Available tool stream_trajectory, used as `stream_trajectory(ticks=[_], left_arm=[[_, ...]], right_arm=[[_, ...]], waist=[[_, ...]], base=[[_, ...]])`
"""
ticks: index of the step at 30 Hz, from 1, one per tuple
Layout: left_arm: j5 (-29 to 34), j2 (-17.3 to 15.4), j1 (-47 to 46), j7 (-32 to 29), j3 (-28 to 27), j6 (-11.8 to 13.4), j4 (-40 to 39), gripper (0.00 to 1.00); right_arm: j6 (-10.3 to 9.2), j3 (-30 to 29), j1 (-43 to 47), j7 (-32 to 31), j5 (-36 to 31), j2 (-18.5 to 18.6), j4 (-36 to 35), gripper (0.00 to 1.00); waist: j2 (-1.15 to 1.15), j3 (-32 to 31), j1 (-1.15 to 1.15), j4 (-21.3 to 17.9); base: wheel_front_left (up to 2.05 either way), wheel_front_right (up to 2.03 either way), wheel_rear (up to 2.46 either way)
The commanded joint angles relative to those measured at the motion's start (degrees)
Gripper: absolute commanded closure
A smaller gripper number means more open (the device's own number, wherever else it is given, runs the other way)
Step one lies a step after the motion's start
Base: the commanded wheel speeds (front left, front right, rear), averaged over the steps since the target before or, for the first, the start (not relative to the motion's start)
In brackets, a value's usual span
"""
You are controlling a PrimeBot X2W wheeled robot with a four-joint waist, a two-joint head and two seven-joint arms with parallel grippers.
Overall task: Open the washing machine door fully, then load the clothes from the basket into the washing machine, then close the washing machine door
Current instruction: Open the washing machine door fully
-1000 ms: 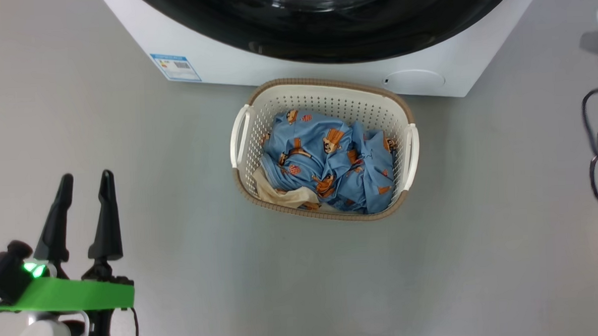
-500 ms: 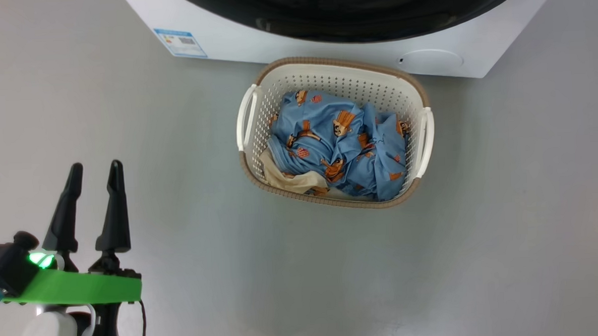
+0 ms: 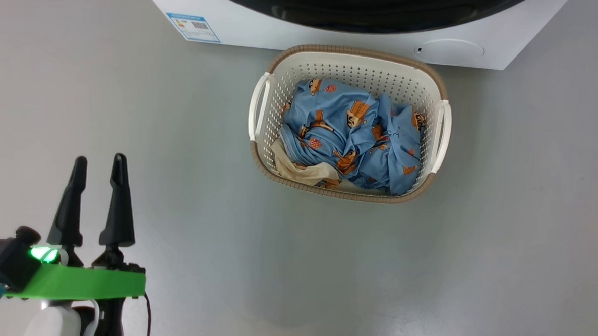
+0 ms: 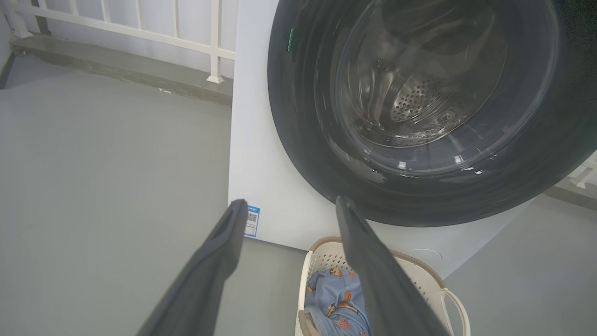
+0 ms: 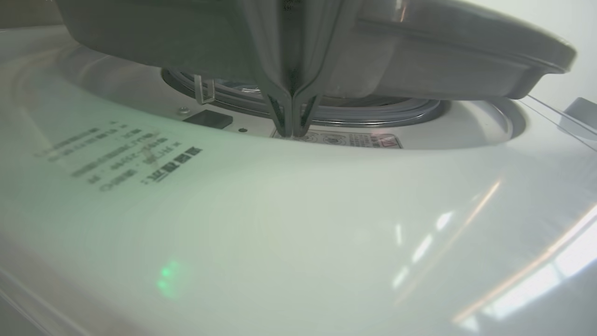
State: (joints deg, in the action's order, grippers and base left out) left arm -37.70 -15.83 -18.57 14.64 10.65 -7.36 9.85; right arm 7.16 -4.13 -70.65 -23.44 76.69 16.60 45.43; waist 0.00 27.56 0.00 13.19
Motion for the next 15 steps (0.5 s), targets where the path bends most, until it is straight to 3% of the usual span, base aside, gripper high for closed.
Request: stream_trajectory(ticks=[1, 15], left_arm=[[-0.4, -1.8, -0.9, 0.4, -2.1, -0.1, -1.5, 0.0], [0.7, -1.5, 1.2, 0.4, -2.7, -0.1, 0.4, 0.0]], right_arm=[[0.33, 1.1, -1.0, -1.8, -0.6, -2.0, -1.0, 1.0], [0.33, 2.1, 7.5, -10.4, 0.4, -2.9, -1.4, 1.0]], waist=[[0.0, -0.2, 0.0, 0.0], [0.0, -7.4, 0.0, -1.7]], base=[[0.0, 0.0, 0.0], [0.0, 0.0, 0.0]])
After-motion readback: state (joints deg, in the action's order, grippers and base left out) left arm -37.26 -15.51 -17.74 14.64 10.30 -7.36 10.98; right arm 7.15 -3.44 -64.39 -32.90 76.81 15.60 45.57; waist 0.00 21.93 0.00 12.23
